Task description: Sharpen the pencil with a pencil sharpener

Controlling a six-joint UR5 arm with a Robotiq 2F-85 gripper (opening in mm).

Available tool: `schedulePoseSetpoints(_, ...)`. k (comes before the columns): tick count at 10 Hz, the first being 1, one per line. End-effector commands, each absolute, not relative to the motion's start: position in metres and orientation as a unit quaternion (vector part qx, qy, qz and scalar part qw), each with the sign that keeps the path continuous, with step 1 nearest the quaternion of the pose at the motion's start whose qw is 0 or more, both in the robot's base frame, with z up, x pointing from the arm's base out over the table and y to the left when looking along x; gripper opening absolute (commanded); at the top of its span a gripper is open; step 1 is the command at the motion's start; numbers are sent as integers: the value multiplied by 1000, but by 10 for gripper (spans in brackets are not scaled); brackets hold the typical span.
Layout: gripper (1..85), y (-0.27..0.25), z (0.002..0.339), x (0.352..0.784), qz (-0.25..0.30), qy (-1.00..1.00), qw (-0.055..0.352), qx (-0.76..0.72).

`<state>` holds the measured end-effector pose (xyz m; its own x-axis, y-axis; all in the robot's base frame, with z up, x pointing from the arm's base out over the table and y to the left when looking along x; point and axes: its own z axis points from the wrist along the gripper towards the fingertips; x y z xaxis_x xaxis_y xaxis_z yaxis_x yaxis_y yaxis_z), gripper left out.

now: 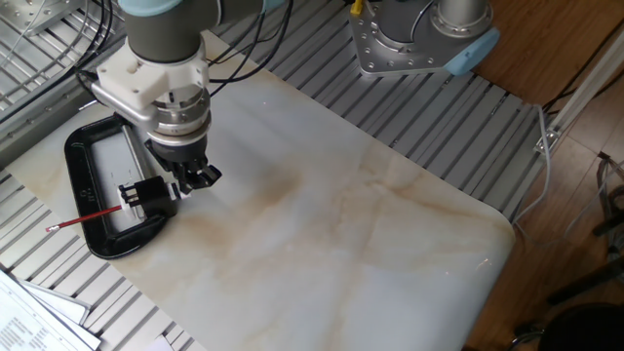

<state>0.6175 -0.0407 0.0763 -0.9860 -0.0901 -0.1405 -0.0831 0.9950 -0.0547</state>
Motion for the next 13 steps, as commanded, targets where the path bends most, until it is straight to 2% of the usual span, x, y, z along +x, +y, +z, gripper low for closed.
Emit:
schedulePoseSetpoints(1, 17, -32, 70, 625, -15, 996, 75, -39)
schedulePoseSetpoints(9, 17, -21, 35, 635, -14, 996, 79, -39)
schedulePoseSetpoints(13, 17, -27, 25, 625, -23, 996, 74, -43)
